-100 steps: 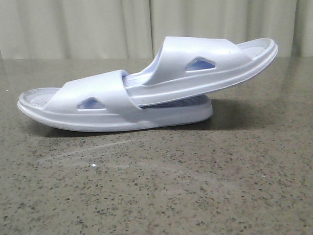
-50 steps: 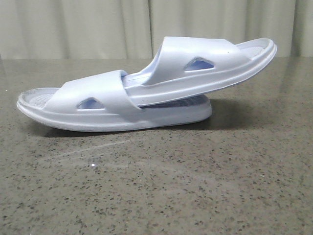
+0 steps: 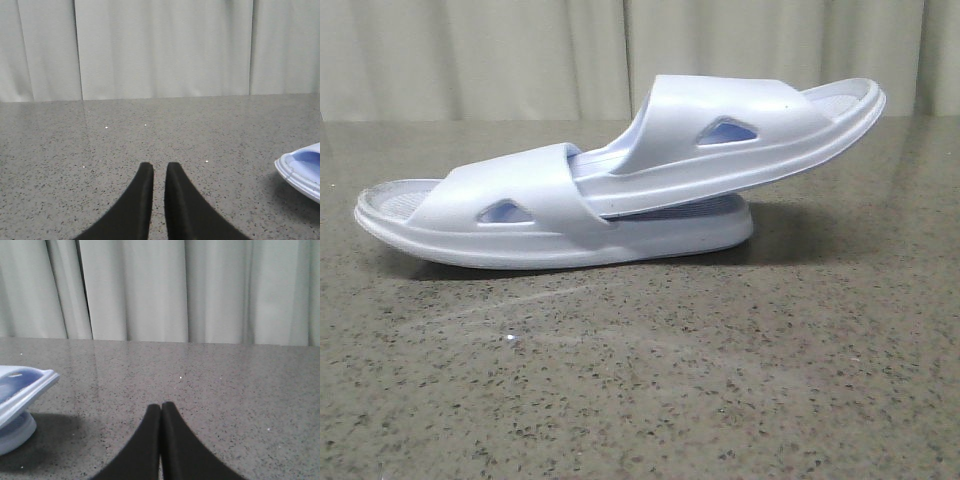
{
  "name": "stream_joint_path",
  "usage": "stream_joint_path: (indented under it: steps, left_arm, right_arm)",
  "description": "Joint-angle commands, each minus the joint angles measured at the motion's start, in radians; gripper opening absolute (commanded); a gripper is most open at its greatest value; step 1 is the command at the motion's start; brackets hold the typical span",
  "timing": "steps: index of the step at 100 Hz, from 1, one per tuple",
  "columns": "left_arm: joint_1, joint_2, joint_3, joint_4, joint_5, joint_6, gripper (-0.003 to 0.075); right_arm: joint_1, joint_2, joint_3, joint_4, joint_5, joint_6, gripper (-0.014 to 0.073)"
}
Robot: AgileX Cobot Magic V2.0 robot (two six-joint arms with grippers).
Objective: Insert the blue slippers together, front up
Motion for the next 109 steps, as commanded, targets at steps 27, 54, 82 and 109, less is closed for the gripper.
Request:
stream_joint_path:
  steps: [27, 54, 82, 109]
  left_arm:
    - [-0.006, 0.012, 0.007, -0.002, -0.078, -0.009, 0.0016]
    - [-0.006, 0.012, 0.007, -0.002, -0.078, -0.009, 0.0016]
    - [-0.006, 0.012, 0.007, -0.002, -0.078, -0.009, 0.0016]
    - [-0.006, 0.012, 0.007, -0.002, -0.078, -0.009, 0.0016]
  right_arm:
    - [-0.009, -0.108, 0.11, -0.077, -0.095, 0.106, -0.0107]
    - [-0.023, -0.108, 0.154, -0.079, -0.11, 0.125, -0.0107]
    - [-0.023, -0.108, 0.154, -0.066, -0.11, 0.125, -0.0107]
    - [-0.023, -0.108, 0.154, -0.066, -0.11, 0.125, -0.0107]
